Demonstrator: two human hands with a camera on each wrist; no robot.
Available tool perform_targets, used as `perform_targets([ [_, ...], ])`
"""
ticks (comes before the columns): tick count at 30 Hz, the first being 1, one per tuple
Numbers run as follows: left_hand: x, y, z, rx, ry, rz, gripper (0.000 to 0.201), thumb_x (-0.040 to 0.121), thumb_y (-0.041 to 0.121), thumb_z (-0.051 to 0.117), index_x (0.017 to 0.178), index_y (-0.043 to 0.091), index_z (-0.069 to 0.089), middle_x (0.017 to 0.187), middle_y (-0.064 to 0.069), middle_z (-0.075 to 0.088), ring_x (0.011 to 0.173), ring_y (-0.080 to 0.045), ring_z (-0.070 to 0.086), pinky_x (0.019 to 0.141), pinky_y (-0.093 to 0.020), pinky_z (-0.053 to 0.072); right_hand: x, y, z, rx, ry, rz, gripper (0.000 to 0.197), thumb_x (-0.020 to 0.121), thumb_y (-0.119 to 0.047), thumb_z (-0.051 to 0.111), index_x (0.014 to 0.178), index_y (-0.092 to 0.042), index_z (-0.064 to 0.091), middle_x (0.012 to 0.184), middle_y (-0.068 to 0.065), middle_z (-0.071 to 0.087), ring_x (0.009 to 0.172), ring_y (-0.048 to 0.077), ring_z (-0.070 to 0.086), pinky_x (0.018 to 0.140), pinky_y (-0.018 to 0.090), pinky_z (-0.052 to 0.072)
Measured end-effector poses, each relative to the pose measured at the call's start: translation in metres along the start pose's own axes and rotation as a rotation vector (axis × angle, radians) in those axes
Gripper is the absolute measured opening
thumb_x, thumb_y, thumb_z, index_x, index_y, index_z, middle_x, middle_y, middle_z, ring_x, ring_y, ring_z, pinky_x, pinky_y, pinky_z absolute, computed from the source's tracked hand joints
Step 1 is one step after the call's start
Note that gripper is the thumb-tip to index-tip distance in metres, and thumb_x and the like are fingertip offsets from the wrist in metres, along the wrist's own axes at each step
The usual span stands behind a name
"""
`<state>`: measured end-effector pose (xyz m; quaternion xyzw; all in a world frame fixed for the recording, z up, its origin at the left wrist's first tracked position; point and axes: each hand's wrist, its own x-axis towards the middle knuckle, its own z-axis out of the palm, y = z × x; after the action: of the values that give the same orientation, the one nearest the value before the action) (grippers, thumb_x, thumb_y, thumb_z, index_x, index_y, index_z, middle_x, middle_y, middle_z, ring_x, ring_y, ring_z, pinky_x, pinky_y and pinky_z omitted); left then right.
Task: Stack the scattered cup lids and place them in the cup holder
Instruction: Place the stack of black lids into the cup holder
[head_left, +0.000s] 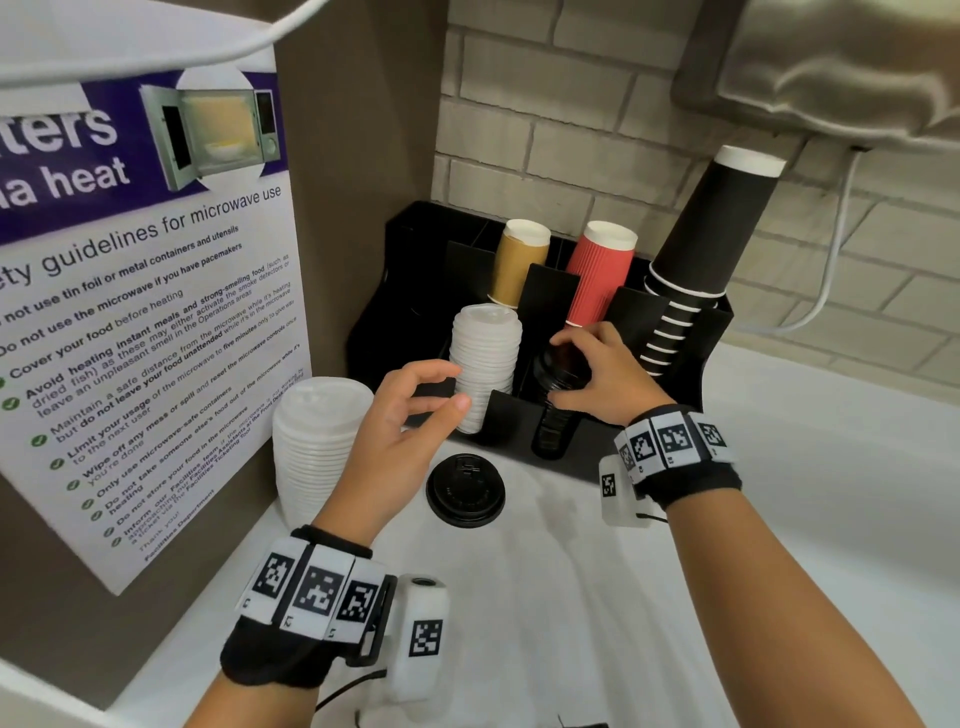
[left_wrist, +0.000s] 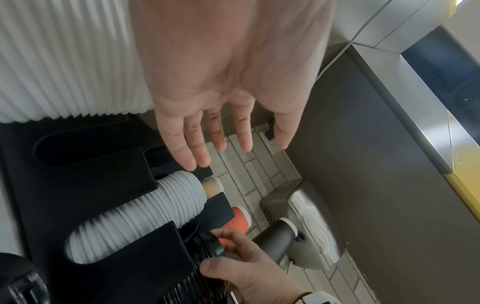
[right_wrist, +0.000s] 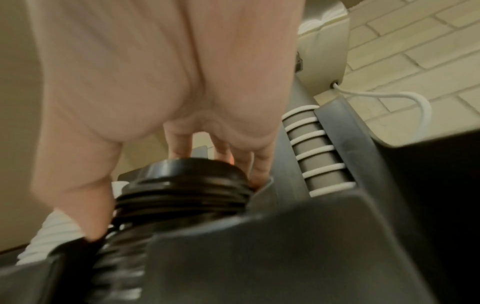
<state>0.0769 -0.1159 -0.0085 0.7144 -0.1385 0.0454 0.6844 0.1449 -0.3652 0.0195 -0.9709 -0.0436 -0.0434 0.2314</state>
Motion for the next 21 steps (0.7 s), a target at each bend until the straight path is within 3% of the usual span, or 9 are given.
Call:
perform_targets([
  [3, -0.001, 0.0, 0.0, 0.007, 0.0, -0.005, 0.031, 0.08, 0.046, 0.059, 0.111, 0.04, 0.06, 0.125, 0.011, 0.056, 0.102, 0.001, 0.06, 0.099, -0.045, 0.049, 0.001, 0.002, -0.005, -0.223, -0.098, 0.037, 0.088, 0.069, -0.028, 0.08, 0.143, -0.034, 0.032, 0.145, 0.0, 0.032, 0.132, 0.025, 0.033, 0.111, 0.052, 0.024],
  [6, -0.002, -0.001, -0.001, 0.01, 0.0, -0.008, 0.031, 0.08, 0.046, 0.059, 0.111, 0.04, 0.06, 0.125, 0.011, 0.056, 0.102, 0.0, 0.06, 0.099, -0.043, 0.05, 0.0, 0.004, -0.003, -0.312, -0.129, 0.003, 0.094, 0.075, -0.032, 0.077, 0.15, -0.034, 0.02, 0.153, 0.0, 0.025, 0.139, 0.025, 0.026, 0.111, 0.052, 0.021],
  [10, -0.001, 0.0, -0.001, 0.017, 0.0, -0.008, 0.032, 0.081, 0.046, 0.059, 0.111, 0.04, 0.06, 0.125, 0.011, 0.056, 0.102, 0.001, 0.06, 0.099, -0.041, 0.05, 0.001, 0.004, 0.0, -0.367, -0.144, -0.013, 0.078, 0.089, -0.044, 0.061, 0.151, -0.04, 0.013, 0.158, 0.002, 0.015, 0.144, 0.028, 0.016, 0.115, 0.053, 0.02],
  [13, -0.001, -0.001, 0.0, 0.023, -0.003, -0.01, 0.032, 0.081, 0.046, 0.058, 0.111, 0.04, 0.06, 0.125, 0.012, 0.056, 0.103, 0.0, 0.06, 0.099, -0.042, 0.05, 0.0, 0.003, 0.005, -0.336, -0.127, -0.045, 0.072, 0.092, -0.037, 0.059, 0.151, -0.034, 0.017, 0.159, 0.006, 0.017, 0.145, 0.03, 0.016, 0.116, 0.049, 0.022],
  [15, -0.001, -0.001, -0.001, 0.02, 0.001, -0.011, 0.031, 0.08, 0.046, 0.058, 0.111, 0.04, 0.06, 0.125, 0.011, 0.056, 0.103, -0.001, 0.06, 0.099, -0.042, 0.05, -0.002, 0.003, 0.008, -0.295, -0.12, -0.055, 0.071, 0.094, -0.032, 0.058, 0.152, -0.029, 0.017, 0.159, 0.007, 0.015, 0.146, 0.03, 0.012, 0.118, 0.045, 0.017],
  [21, 0.0, 0.0, 0.0, 0.014, -0.01, -0.007, 0.031, 0.081, 0.045, 0.059, 0.111, 0.039, 0.061, 0.125, 0.01, 0.056, 0.103, -0.001, 0.06, 0.099, -0.044, 0.049, -0.002, 0.004, 0.011, -0.422, -0.216, -0.052, 0.08, 0.095, -0.026, 0.055, 0.153, -0.026, 0.0, 0.161, 0.005, 0.002, 0.148, 0.023, 0.001, 0.119, 0.042, 0.007],
])
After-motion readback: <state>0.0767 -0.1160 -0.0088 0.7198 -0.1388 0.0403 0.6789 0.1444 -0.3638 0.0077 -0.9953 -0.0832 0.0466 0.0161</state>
